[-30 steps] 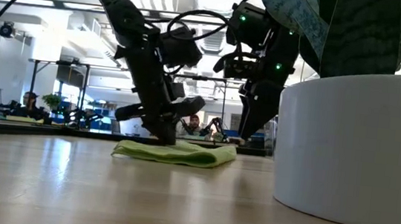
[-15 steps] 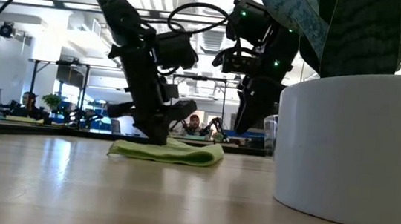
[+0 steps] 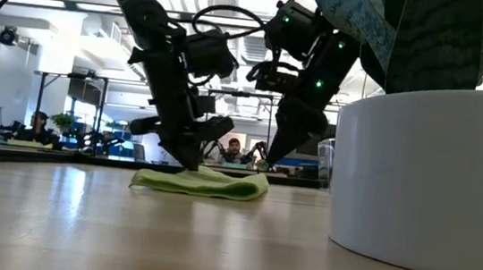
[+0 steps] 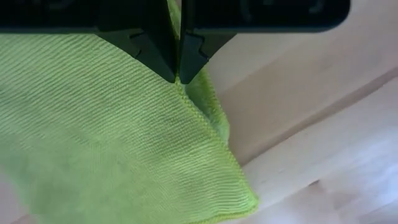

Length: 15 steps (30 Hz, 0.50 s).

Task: Fold microfiber towels
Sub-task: Fold the light green microfiber cloth

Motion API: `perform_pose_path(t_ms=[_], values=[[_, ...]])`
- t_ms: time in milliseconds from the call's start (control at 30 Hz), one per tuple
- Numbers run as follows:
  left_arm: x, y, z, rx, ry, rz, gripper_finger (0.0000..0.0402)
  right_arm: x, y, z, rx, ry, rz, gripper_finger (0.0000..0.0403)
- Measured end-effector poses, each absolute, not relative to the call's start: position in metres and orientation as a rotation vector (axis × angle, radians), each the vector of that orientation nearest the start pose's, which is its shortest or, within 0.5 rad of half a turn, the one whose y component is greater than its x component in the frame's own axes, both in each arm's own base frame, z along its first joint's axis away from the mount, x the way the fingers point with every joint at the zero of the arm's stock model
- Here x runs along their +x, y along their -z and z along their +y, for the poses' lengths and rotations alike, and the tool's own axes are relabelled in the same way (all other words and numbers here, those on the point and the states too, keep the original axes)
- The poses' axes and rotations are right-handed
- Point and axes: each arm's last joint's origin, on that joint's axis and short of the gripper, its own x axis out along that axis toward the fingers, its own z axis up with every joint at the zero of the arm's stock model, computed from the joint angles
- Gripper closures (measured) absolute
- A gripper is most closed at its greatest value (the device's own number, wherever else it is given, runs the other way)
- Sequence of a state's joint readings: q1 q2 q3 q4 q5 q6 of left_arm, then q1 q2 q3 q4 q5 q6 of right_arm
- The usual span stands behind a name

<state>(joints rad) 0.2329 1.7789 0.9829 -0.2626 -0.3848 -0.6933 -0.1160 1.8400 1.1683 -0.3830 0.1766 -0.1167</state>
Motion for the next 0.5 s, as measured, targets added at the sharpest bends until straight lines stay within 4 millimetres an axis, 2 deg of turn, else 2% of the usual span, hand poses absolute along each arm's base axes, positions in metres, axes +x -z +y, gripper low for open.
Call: perform_pose_path(t_ms=[167, 400, 500], values=[[0.312, -0.142, 0.086, -0.491, -0.948, 0.941, 0.0402, 0.369, -0.16, -0.042, -0.116, 0.205, 1.061, 0.0227], [0.311, -0.143, 0.083, -0.477, -0.957, 0.923, 0.0401, 0.382, -0.156, -0.042, -0.07, 0.2, 0.953, 0.0229], [0.309, -0.141, 0.083, -0.494, -0.971, 0.924, 0.0397, 0.391, -0.141, -0.041, -0.009, 0.143, 0.921, 0.0229]])
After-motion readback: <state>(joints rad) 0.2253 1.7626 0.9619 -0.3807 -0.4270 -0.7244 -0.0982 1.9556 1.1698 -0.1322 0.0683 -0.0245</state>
